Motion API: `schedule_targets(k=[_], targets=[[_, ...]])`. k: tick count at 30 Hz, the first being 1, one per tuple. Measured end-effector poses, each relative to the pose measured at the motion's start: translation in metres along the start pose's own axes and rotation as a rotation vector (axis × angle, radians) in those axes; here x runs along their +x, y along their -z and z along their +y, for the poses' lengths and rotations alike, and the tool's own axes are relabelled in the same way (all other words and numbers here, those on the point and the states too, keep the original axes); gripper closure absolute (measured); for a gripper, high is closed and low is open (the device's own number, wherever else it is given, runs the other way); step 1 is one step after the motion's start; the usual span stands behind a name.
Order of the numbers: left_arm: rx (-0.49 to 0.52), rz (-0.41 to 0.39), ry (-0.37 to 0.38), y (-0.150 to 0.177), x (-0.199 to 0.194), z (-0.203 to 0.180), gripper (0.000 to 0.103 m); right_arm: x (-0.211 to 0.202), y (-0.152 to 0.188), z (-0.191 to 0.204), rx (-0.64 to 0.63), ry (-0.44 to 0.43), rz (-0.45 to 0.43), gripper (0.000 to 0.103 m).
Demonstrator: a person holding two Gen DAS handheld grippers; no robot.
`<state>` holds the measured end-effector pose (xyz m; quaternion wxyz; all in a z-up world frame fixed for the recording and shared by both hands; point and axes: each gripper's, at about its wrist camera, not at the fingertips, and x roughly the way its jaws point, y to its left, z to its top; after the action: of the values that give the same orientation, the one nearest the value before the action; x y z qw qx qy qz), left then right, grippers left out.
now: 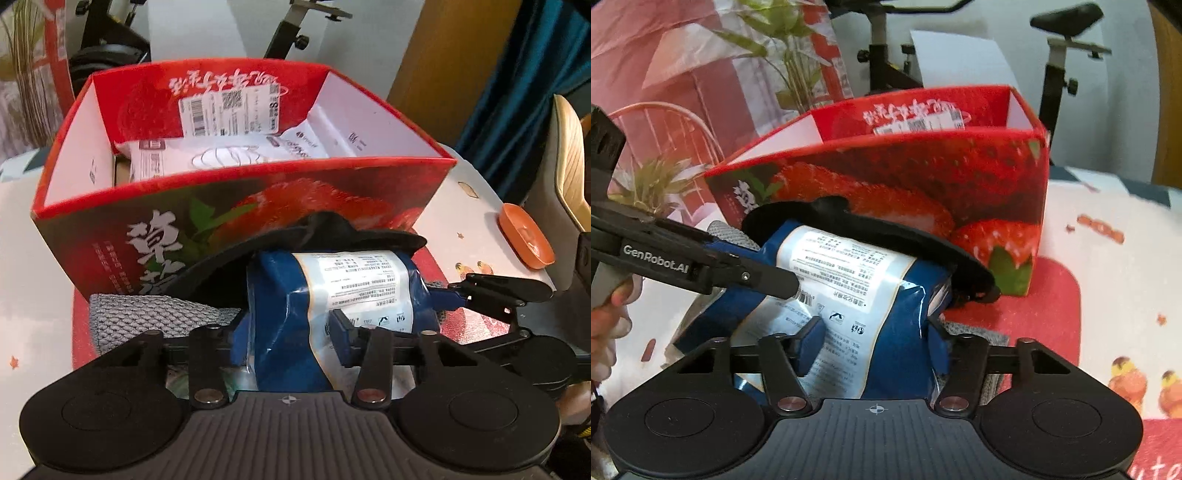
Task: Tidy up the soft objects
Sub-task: 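Close the right gripper on the blue-and-white package, then lift the blue-and-white package with the right gripper over the red box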
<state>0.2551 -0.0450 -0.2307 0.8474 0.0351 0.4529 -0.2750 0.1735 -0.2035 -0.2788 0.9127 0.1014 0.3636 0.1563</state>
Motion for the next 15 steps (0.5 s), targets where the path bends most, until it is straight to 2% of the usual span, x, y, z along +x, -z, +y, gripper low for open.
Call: schedule_targets(k=[1, 9, 15], targets=[[0.010, -0.003, 0.005, 0.000, -0.003, -0.002, 0.063, -0.003, 0.000, 0.003, -0.015, 0.006, -0.006, 0.054], [0.033, -0.048, 0.021, 0.011, -0.035, -0.009, 0.066, -0.035, -0.006, 0.010, -0.078, -0.004, -0.056, 0.071], [0.026, -0.094, 0.021, 0.016, -0.057, -0.010, 0.068, -0.057, -0.014, 0.025, -0.180, 0.009, -0.107, 0.073]])
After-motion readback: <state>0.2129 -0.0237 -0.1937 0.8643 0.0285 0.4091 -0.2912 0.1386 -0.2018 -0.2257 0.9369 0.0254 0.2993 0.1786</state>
